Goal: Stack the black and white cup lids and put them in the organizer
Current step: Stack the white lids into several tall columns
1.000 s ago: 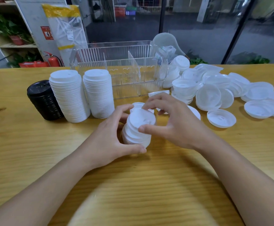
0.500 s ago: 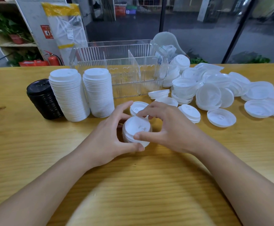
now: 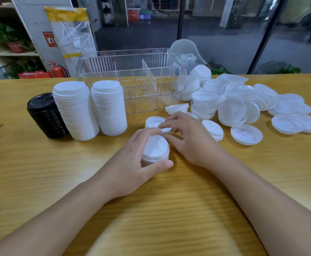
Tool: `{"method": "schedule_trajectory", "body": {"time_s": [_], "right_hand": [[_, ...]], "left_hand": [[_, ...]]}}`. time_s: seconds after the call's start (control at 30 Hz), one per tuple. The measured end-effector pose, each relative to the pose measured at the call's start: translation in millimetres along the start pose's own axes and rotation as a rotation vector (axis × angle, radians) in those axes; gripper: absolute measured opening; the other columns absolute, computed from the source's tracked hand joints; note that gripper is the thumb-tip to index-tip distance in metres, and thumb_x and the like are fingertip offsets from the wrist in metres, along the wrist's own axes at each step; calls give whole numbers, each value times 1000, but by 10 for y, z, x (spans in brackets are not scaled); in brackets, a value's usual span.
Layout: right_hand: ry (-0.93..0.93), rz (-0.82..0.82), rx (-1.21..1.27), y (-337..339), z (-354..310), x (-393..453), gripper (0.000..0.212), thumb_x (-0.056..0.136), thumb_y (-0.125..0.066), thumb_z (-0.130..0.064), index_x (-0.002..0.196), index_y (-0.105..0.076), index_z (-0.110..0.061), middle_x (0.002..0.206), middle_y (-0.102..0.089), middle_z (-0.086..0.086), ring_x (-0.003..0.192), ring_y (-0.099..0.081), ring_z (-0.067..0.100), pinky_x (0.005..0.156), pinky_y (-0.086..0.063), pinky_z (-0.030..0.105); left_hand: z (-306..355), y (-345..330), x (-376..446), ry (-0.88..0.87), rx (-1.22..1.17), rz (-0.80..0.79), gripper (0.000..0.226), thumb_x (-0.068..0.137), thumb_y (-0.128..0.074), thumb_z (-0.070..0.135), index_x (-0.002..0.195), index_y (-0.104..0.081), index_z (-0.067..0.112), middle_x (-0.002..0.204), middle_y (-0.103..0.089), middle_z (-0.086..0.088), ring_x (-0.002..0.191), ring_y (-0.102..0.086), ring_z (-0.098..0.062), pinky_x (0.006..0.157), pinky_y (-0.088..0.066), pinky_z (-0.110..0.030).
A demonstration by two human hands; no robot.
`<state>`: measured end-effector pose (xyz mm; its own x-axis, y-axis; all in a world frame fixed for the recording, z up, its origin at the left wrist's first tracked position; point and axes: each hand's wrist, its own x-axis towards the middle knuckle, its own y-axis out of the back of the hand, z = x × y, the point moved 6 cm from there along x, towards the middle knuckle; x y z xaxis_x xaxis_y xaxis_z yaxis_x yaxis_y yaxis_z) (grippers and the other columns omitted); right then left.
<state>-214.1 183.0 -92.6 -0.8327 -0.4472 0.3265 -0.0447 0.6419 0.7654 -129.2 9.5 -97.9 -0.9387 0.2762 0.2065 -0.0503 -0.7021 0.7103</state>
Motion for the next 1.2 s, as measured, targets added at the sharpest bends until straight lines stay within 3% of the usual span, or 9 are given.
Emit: {"method": "schedule_trajectory", "body": {"time_s": [0.17, 0.3, 0.4, 0.5, 0.67, 0.8, 0.93, 1.07, 1.2], "right_hand": [[71, 9, -135, -85, -102, 43, 15, 101, -74, -28, 113, -82, -24, 117, -66, -11, 112, -51, 8, 92, -42, 27], [41, 48, -173, -40, -97, 54, 4, 101, -73, -23, 101, -77, -23, 107, -66, -13, 103, -50, 7, 85, -39, 24], [14, 67, -162, 23, -95, 25, 2, 104, -68, -25, 105, -70, -25, 100, -60, -19, 93, -47, 2, 82, -38, 16], [-14, 53, -120, 49, -75, 0, 3, 107, -63, -28, 110, -64, -27, 98, -59, -21, 91, -51, 2, 79, -40, 15], [-6, 70, -73, 97, -26, -3, 28, 108, -62, -20, 136, -64, -25, 109, -63, -16, 96, -49, 2, 85, -40, 16], [39, 51, -125, 109, -5, 17, 21, 104, -67, -18, 124, -72, -23, 106, -62, -9, 98, -52, 12, 91, -44, 33], [-3, 180, 196, 299, -42, -35, 21, 98, -77, -13, 114, -74, -28, 97, -71, -8, 89, -63, 17, 84, -52, 33], [-30, 127, 710, 358, -200, -84, 57, 94, -80, -1, 143, -60, -22, 96, -76, 11, 92, -75, 37, 93, -61, 53], [-35, 12, 800, 236, -308, -91, 79, 91, -83, 6, 157, -48, -20, 108, -80, 10, 99, -78, 35, 97, -63, 52]], "left_hand": [[-25, -27, -14, 20, 2, -45, 63, 99, -63, 68, 153, -36, 51, 151, -35, 39, 142, -41, 9, 103, -47, -22], [-13, -19, -24, 33, -19, -75, 54, 101, -60, 67, 147, -33, 57, 151, -35, 40, 139, -41, 13, 93, -46, -12], [-11, -18, -22, 29, -31, -77, 53, 101, -60, 68, 145, -31, 61, 152, -35, 42, 143, -36, 15, 96, -45, -11], [-49, -19, -18, 43, -20, -71, 62, 99, -60, 72, 152, -31, 55, 154, -35, 39, 144, -37, 13, 104, -46, -21], [-58, 9, -27, 56, -35, -38, 70, 91, -65, 78, 151, -36, 57, 151, -44, 37, 140, -44, 8, 108, -40, -20], [-91, 70, -12, 56, -134, 39, 60, 93, -67, 78, 145, -48, 53, 146, -56, 32, 139, -53, 5, 106, -46, -24], [-118, 158, 6, 38, -288, 173, 63, 98, -59, 74, 151, -55, 42, 148, -63, 24, 144, -54, 2, 122, -45, -38], [-112, 243, 42, 48, -438, 253, 59, 108, -61, 54, 162, -50, 34, 158, -59, 18, 147, -53, 0, 126, -43, -44], [-38, 234, 41, -21, -462, 226, 54, 110, -66, 25, 162, -51, 23, 155, -64, 11, 148, -57, -14, 125, -44, -48]]}}
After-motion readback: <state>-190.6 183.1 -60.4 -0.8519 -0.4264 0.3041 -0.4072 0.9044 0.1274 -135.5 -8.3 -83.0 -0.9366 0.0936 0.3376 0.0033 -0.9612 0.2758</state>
